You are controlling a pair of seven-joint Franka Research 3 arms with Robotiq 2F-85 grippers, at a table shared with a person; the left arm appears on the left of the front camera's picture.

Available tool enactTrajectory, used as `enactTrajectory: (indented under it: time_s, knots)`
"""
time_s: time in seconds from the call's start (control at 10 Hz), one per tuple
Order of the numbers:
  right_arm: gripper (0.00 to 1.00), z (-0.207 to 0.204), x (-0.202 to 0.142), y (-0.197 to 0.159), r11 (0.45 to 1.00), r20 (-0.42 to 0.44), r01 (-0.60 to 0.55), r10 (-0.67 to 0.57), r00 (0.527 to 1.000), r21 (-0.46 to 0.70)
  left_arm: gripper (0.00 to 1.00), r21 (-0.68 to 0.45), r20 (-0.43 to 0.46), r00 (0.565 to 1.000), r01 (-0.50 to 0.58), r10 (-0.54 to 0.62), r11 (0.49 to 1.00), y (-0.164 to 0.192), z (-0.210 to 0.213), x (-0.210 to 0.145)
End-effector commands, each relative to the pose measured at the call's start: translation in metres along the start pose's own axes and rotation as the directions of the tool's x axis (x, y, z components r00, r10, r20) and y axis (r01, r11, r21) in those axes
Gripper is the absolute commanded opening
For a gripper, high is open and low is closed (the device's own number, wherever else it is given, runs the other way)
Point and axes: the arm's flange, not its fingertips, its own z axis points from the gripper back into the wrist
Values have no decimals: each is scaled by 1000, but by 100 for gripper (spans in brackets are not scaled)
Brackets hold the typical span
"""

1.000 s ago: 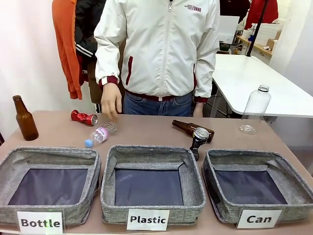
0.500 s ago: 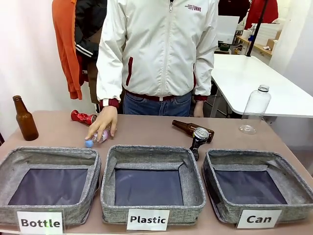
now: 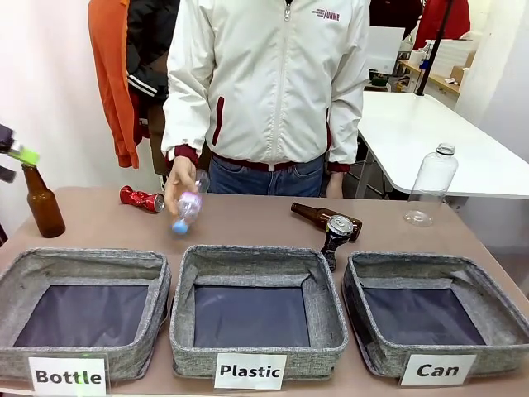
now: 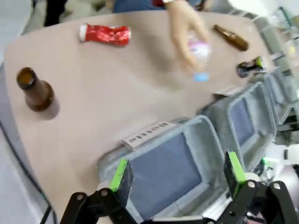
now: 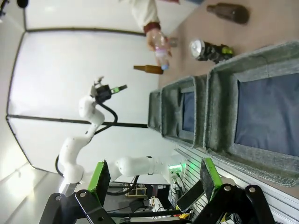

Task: Sort the can waste into the basket.
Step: Pick up the can waste from the table and place it in the right Fabric basket.

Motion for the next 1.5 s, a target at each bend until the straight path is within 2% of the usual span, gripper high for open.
enactTrajectory:
  time_s: [0.0,0.2,0.3,0.7,0.9,1.0,1.2,1.4]
  knots:
    - [100,2,3,2,999,10,-26,26,1000,22,100,46,-72,997,-29,33,999,8,-12,6]
    - [100,2,3,2,999,10,-26,26,1000,22,100,30,-46,998,-52,53,998,15,6,-9]
    - [100,2,3,2,999,10,-26,26,1000,22,100,6,-14,998,-61,61,998,22,22,-29]
    - [100,2,3,2,999,10,-26,26,1000,22,100,-153,105,993,-42,59,987,49,72,-145]
    - [100,2,3,2,999,10,-26,26,1000,22,100,-181,197,979,-19,55,983,56,85,-182]
    - [100,2,3,2,999,10,-26,26,1000,22,100,-188,209,977,-5,46,982,56,87,-190]
    - [100,2,3,2,999,10,-26,26,1000,22,100,-161,169,985,9,18,987,47,77,-179]
    - [100,2,3,2,999,10,-26,26,1000,22,100,-87,78,994,81,-74,993,10,53,-137]
